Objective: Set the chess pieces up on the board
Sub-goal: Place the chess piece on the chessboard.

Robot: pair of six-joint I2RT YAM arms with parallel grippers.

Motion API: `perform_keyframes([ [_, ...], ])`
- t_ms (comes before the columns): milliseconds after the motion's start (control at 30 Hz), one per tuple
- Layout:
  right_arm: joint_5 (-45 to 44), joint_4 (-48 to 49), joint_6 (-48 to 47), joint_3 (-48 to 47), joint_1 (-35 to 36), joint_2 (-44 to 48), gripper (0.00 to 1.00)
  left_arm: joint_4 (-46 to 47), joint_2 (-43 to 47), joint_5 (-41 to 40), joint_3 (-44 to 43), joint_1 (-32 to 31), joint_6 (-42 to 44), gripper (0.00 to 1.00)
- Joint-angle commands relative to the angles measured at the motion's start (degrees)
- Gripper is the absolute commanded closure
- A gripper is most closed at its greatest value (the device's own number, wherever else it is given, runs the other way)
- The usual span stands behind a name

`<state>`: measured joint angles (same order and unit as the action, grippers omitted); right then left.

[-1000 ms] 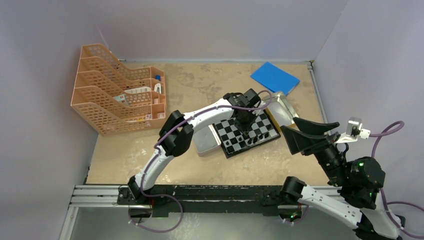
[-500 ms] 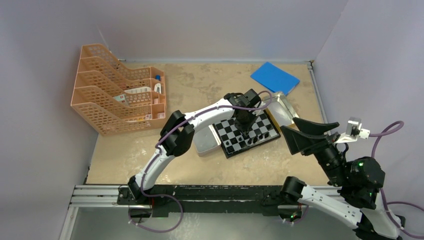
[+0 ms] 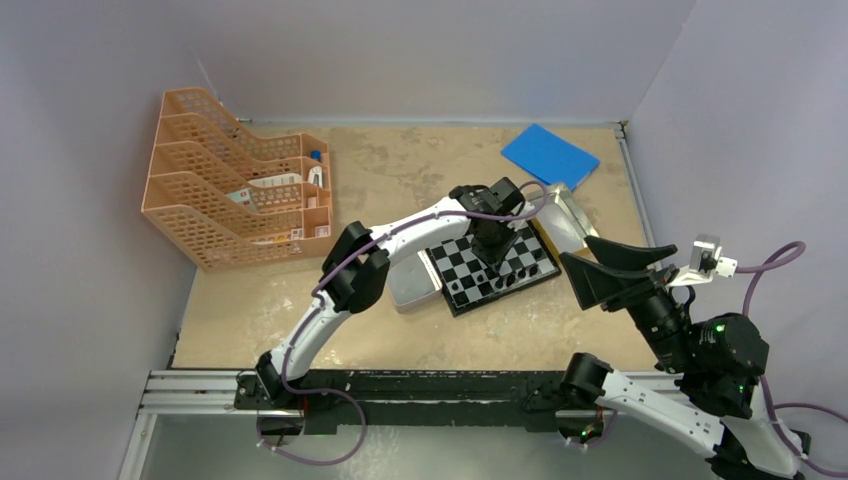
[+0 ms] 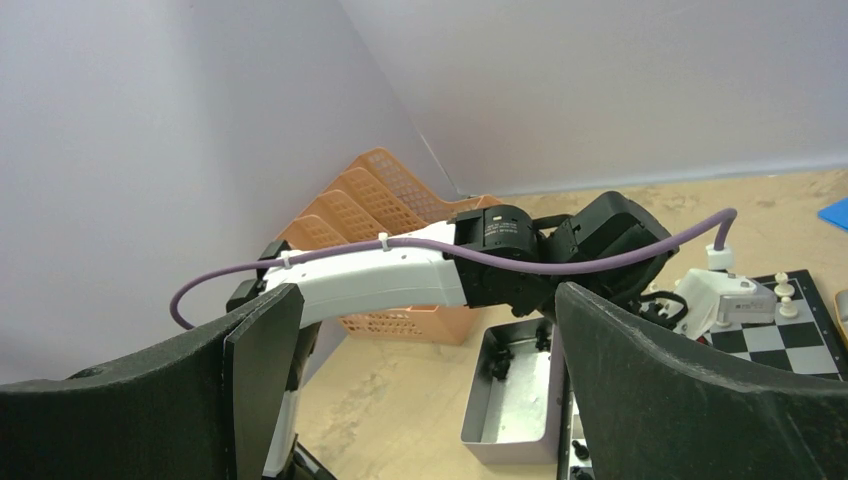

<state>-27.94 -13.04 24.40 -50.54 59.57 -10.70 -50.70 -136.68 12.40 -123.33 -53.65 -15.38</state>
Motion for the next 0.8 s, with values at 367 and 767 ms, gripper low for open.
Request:
perform_keyframes([
  [367, 0.16, 2.23, -0.41, -0.45, 0.72, 0.76, 0.01, 0.74, -0.51, 1.22, -1.75, -0.32, 1.05, 0.81],
  [767, 0.34, 2.05, -0.41, -0.66, 0.68, 1.13, 0.01, -0.36, -0.69, -0.1, -1.2, -0.32, 1.79, 0.75],
])
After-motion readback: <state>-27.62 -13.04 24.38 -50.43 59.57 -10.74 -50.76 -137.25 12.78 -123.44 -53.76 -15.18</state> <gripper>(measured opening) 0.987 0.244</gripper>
